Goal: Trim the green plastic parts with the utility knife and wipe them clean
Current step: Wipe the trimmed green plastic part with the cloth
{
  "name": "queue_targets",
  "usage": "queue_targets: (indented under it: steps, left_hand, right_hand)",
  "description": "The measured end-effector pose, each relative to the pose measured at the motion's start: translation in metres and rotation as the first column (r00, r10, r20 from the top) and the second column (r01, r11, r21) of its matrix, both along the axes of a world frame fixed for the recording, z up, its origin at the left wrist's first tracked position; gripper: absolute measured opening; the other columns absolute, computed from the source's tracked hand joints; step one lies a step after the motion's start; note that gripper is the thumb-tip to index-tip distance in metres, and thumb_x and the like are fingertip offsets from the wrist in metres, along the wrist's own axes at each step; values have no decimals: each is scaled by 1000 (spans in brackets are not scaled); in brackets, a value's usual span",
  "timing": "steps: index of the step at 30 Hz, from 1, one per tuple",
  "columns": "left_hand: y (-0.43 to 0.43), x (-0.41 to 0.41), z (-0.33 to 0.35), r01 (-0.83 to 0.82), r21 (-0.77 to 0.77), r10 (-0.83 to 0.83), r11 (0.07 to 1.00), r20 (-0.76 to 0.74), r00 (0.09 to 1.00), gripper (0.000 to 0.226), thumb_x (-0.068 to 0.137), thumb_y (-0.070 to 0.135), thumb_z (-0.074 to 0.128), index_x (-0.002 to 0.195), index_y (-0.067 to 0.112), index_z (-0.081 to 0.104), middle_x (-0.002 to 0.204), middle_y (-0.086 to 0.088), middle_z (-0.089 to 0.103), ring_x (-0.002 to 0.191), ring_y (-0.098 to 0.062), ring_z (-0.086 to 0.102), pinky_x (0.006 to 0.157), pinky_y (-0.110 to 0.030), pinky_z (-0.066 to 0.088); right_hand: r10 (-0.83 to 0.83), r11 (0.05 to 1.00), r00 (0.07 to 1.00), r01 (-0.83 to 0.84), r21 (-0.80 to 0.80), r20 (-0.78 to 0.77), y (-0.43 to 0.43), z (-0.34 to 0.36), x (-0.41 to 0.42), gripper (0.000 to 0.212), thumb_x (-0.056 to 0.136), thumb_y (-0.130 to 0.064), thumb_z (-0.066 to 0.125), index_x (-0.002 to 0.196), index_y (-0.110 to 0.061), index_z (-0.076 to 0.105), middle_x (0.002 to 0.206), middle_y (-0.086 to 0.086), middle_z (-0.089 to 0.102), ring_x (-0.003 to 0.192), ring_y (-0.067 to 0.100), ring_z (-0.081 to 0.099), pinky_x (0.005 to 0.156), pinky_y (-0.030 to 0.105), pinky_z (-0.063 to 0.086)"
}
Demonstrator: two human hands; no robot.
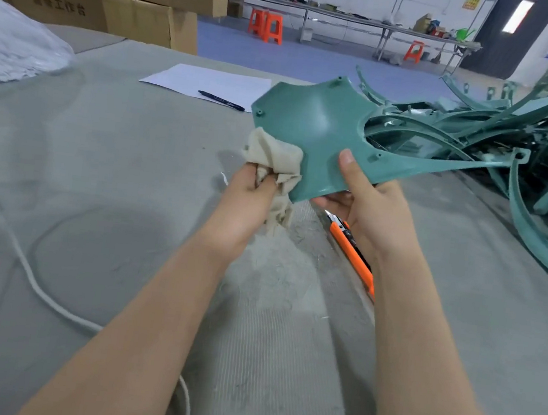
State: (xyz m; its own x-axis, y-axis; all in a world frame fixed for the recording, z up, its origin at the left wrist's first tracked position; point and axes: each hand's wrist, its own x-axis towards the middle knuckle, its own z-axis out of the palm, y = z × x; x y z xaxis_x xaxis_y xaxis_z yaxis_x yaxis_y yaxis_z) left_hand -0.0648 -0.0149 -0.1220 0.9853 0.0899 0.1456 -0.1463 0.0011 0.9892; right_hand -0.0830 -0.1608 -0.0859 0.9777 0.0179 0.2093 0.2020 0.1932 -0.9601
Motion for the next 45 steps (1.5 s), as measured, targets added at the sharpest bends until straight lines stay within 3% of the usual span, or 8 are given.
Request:
queue_targets:
  steps: [8,12,15,19,25,29,36,45]
  left_hand:
    - [-16,-17,2,311,119,-310,943,-28,950,23,95,-1,42,102,3,64,84,-10,69,78,-21,67,70,-32,53]
    - [-15,-14,10,274,-181,-289,944,-60,955,27,102,18,42,112,-2,58,93,-24,55,77,-30,56,63,-33,48]
    - [-10,-12,12,195,-384,-244,903,-82,966,30,103,24,42,94,8,66,100,-16,45,82,-32,41,65,-33,46]
    - [-10,-11,4,110,-174,-128,979,-96,987,14,99,19,51,103,15,64,100,-13,69,94,-29,66,89,-47,50]
    - [-3,-7,6,-24,-490,-134,871,-285,949,37,91,4,50,59,13,67,58,-5,61,56,-18,55,48,-21,50]
    - [-4,-6,6,-9,-505,-139,863,-256,956,19,97,9,49,93,8,67,72,-5,70,61,-15,66,54,-24,55]
    - [-9,-10,14,-2,-866,-305,500,-178,935,34,97,5,47,70,5,67,71,-7,65,61,-16,64,53,-26,54]
    - [22,-4,23,-40,-719,71,694,13,997,36,104,9,36,68,17,37,42,7,28,31,-4,21,34,-13,33]
  right_hand:
    - [-148,951,989,151,269,-32,-7,5,6,10,98,-19,55,106,-14,58,85,-6,75,76,17,73,64,27,57]
    - [-209,914,977,208,347,-36,-9,6,3,26,97,-20,57,120,-8,54,104,4,72,87,22,73,71,31,59]
    - [-207,923,978,206,324,-33,-4,4,3,14,98,-19,55,111,-15,58,91,-6,74,84,17,73,70,28,58]
    - [-190,959,982,186,214,-2,5,2,3,12,99,-17,53,109,-16,60,99,-1,73,89,18,72,69,29,58]
    - [-117,993,989,119,-15,95,27,-3,2,11,98,-14,53,104,-16,62,101,6,69,91,20,70,68,27,58]
    - [-124,988,982,136,-77,145,31,-3,0,12,98,-14,53,98,-22,63,102,9,70,95,25,70,74,36,60]
    - [-254,965,957,260,-25,141,40,-10,0,28,99,-20,54,119,-2,63,117,7,67,109,19,63,100,39,48]
    - [-163,924,961,229,307,-225,32,-15,12,51,92,-39,60,134,-14,46,115,-2,60,99,15,60,87,27,53]
